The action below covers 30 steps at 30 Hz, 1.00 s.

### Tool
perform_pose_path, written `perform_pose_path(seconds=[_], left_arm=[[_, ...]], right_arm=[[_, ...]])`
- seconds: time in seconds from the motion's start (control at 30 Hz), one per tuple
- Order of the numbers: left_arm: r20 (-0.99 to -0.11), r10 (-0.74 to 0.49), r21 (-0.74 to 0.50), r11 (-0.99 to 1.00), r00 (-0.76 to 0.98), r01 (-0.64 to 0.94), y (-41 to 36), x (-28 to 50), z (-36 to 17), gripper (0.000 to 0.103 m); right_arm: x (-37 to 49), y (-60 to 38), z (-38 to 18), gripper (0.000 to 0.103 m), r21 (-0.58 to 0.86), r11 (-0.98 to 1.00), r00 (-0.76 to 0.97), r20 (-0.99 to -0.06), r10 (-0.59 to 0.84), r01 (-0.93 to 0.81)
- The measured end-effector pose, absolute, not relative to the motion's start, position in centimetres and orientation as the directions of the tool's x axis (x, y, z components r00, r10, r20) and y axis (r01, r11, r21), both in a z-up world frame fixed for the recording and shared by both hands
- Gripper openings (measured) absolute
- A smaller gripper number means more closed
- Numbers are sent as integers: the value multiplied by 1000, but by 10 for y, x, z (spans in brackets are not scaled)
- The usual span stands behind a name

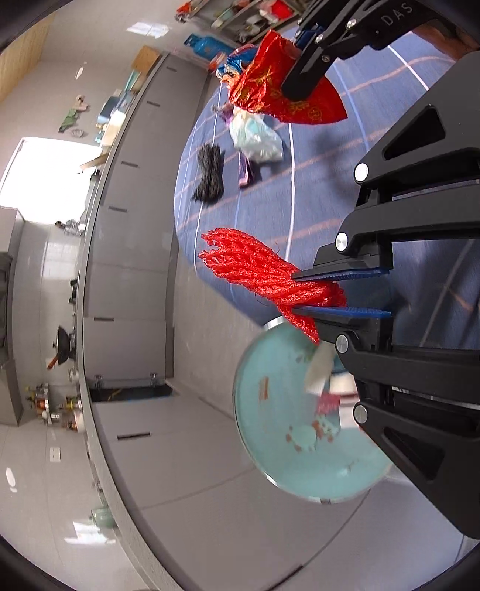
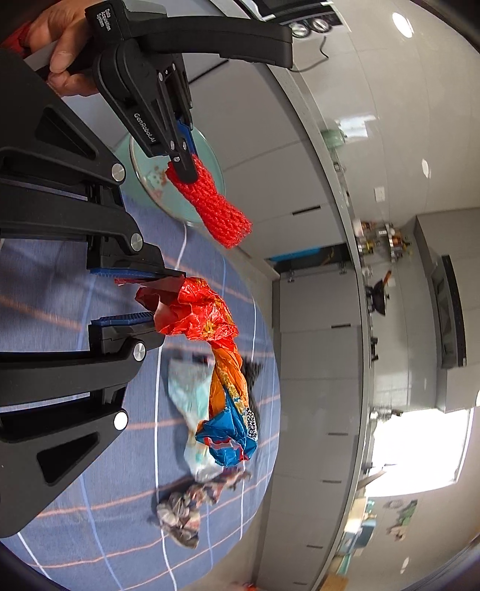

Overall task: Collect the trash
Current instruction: 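Carry the wrapper and red mesh net over the teal bucket and release both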

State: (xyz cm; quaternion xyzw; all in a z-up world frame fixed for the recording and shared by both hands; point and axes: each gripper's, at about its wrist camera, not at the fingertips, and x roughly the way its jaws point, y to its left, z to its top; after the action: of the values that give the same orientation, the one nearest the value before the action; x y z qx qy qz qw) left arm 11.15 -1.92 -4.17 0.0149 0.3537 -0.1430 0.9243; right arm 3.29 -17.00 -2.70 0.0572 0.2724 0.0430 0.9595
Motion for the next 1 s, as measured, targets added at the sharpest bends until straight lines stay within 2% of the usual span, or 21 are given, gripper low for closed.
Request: perform_pose_path(seconds=[0.63,1.0], left_arm=[[-670,-137,-102,991,730,92,69,123,-54,12],[-714,-84,-138,990,695,-22,109,145,-76,12]], right_arm=[[63,-80,-27,17,74,967,801,-547,243,-243],[104,-40,-47,17,85,943,729,-614,304,-322]])
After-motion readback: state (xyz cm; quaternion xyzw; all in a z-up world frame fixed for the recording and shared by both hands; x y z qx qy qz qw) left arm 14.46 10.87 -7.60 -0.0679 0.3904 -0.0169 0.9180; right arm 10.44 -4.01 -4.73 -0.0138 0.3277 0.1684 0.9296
